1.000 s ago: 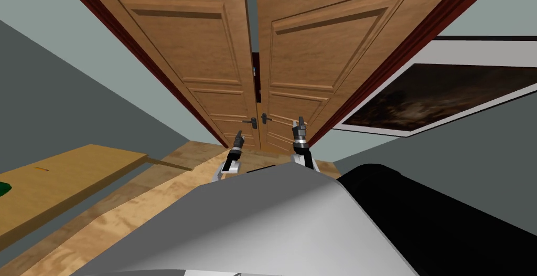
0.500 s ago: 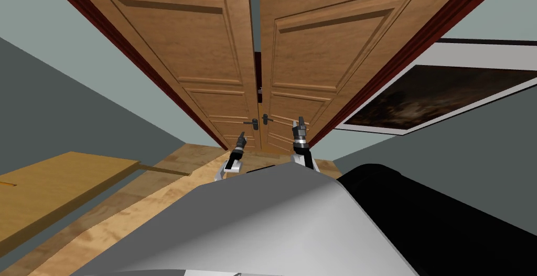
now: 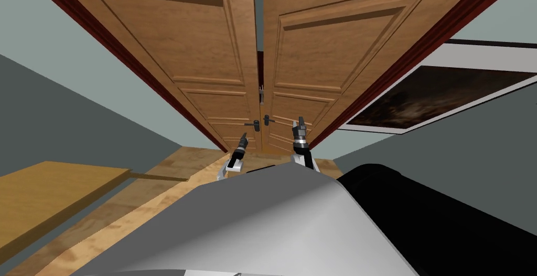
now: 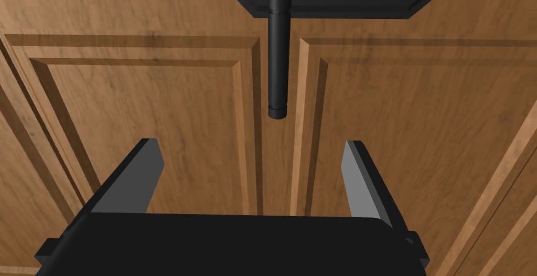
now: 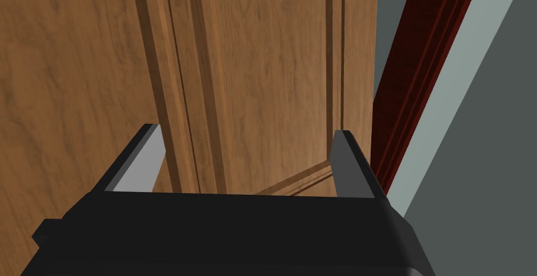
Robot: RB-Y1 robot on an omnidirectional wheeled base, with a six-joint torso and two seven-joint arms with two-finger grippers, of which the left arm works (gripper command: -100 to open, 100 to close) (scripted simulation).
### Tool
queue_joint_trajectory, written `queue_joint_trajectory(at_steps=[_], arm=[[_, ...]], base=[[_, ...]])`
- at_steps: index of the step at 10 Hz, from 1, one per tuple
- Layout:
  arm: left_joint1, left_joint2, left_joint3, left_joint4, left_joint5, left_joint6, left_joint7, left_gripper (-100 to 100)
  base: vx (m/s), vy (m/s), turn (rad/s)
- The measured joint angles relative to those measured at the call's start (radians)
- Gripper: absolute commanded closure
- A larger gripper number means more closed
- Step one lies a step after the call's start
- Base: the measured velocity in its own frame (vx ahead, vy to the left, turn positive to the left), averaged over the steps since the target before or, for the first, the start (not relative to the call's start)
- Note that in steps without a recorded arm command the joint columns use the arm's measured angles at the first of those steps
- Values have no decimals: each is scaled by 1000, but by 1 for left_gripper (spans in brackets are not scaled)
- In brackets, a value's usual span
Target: Push the door open
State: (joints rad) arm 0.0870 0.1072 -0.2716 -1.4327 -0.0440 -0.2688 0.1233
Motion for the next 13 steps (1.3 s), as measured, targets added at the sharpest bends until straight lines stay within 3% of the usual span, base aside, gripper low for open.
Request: queue_joint_trajectory(at_steps=[3, 9, 10, 13], arm=[[-30, -21, 37, 44, 0, -8, -17, -100], [-114, -98, 146, 173, 1, -38, -70, -100], [-115, -99, 147, 175, 1, -40, -72, 100], [-115, -98, 147, 173, 1, -38, -70, 100]], base=[[180, -21, -114], [178, 0, -125], [-9, 2, 13], [-22, 2, 0]])
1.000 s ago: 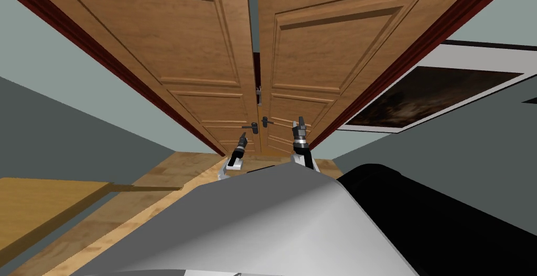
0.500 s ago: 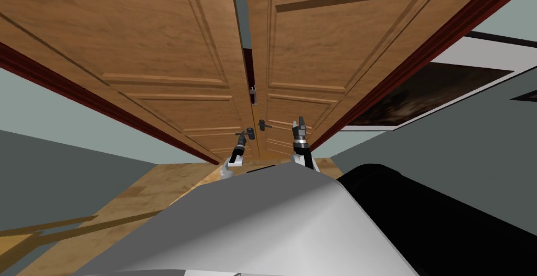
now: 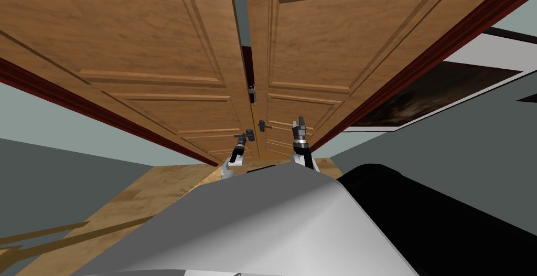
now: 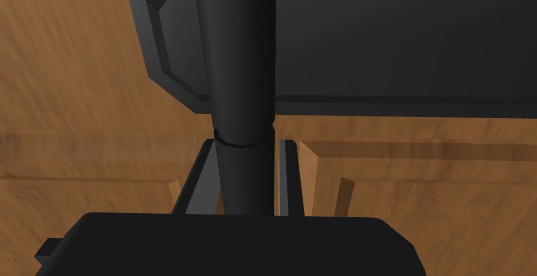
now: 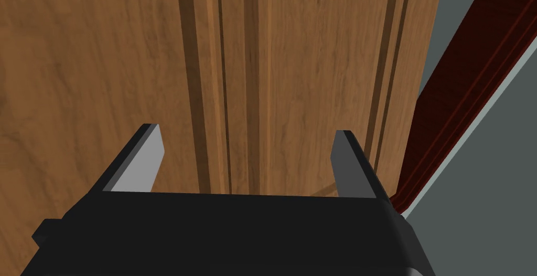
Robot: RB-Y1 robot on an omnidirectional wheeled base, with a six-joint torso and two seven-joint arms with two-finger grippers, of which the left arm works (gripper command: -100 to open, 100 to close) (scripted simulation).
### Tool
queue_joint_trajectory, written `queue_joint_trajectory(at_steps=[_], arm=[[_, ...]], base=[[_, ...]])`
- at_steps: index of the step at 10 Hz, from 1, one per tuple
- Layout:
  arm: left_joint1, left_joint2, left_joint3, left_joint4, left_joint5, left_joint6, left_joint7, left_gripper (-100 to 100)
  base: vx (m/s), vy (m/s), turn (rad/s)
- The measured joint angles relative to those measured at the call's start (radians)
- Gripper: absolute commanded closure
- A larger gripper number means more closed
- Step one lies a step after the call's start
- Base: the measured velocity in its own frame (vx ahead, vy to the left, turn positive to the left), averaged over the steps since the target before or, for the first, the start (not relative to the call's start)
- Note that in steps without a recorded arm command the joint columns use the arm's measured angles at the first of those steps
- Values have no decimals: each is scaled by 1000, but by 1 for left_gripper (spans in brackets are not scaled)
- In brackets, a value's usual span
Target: Push the door open
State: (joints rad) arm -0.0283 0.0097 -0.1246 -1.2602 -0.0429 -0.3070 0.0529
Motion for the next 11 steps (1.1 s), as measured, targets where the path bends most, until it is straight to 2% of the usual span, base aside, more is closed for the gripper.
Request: queue_joint_trajectory(at_steps=[3, 5, 6, 8, 9, 10, 11], arm=[[3, 0, -1, 2, 0, 2, 0, 100], [5, 8, 13, 6, -33, 17, 34, 100], [4, 5, 22, 11, -53, 23, 50, 100], [2, 17, 31, 11, -80, 36, 86, 100], [7, 18, 38, 0, -103, 53, 106, 100], [10, 28, 44, -4, -118, 62, 129, 100], [3, 31, 54, 5, -132, 65, 146, 100]], base=[[3, 8, -25], [29, 39, -85], [21, 33, -79], [26, 38, -88], [40, 37, -75], [28, 32, -43], [18, 43, -83]])
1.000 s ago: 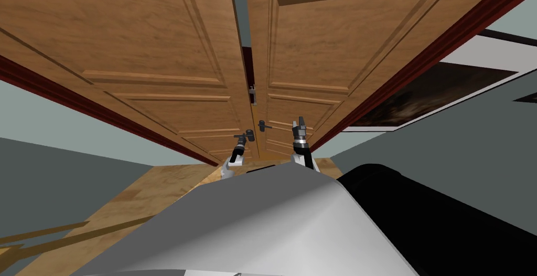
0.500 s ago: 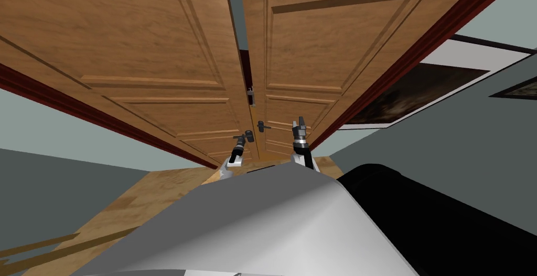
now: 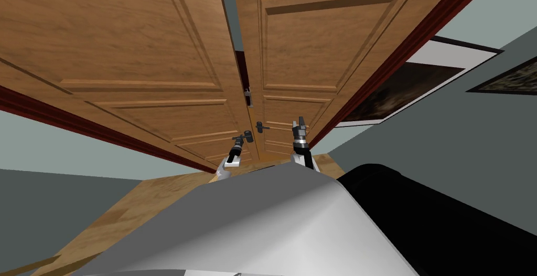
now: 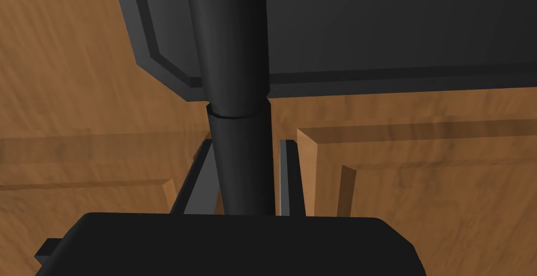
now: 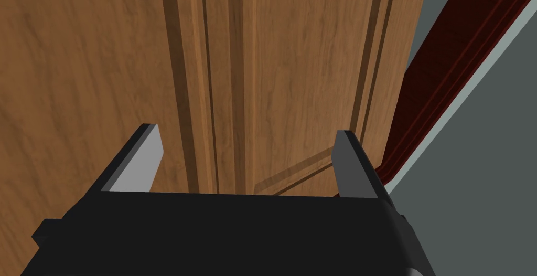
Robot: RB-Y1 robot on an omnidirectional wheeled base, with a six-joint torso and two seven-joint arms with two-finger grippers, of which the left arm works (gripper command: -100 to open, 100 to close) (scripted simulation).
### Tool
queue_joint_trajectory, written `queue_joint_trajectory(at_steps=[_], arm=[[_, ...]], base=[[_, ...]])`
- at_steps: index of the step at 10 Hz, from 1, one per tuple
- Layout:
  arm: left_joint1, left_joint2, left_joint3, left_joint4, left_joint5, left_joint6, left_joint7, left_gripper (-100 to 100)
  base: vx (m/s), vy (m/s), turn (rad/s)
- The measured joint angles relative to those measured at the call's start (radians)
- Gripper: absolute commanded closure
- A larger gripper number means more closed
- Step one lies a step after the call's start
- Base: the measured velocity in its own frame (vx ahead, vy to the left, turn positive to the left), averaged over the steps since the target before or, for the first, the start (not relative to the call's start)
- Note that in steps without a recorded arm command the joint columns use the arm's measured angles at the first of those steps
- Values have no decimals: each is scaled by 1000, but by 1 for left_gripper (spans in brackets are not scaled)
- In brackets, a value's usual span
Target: Push the door open
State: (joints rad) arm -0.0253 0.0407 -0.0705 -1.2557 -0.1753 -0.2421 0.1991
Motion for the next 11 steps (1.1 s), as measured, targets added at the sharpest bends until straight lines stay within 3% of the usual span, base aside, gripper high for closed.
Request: queue_joint_trajectory(at_steps=[3, 5, 7, 8, 10, 11], arm=[[-16, 8, 32, 27, -46, 7, 50, 100], [-2, 9, 32, 4, -59, 20, 59, 100], [-2, 4, 51, 5, -93, 36, 85, 100], [4, 17, 54, -4, -106, 48, 107, 100], [-6, 25, 73, 9, -139, 62, 147, 100], [-10, 14, 91, 29, -160, 54, 156, 100]], base=[[17, 26, -32], [14, 18, -43], [24, 40, -70], [32, 40, -62], [25, 40, -82], [11, 22, -24]])
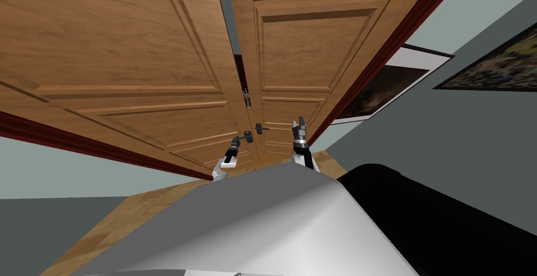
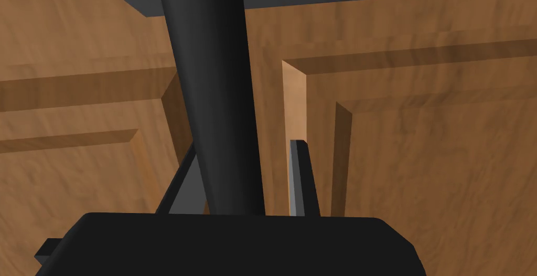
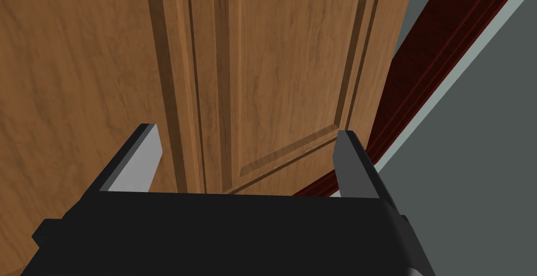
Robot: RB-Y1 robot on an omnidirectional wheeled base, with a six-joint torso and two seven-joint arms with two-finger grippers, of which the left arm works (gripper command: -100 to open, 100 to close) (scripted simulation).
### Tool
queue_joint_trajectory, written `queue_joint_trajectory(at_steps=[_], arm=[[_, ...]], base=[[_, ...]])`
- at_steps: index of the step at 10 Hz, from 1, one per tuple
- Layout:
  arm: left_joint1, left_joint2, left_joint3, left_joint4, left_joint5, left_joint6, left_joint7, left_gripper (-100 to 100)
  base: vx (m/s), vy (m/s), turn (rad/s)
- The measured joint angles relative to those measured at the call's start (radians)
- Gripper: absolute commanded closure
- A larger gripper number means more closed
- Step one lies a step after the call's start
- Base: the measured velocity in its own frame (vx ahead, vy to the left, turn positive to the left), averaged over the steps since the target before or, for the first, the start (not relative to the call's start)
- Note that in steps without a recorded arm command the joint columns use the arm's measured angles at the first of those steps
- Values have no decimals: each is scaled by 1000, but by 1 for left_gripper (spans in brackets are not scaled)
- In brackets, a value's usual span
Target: Push the door open
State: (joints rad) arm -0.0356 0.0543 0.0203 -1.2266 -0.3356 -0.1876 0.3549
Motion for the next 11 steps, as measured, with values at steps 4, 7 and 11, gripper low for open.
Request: queue_joint_trajectory(at_steps=[4, 7, 11], arm=[[22, 0, 8, -50, -48, 59, 46, 100], [-3, 14, 20, -6, -48, 36, 57, 100], [13, 20, 30, -18, -75, 52, 87, 100]], base=[[13, 22, -38], [5, -5, 1], [11, 22, -36]])
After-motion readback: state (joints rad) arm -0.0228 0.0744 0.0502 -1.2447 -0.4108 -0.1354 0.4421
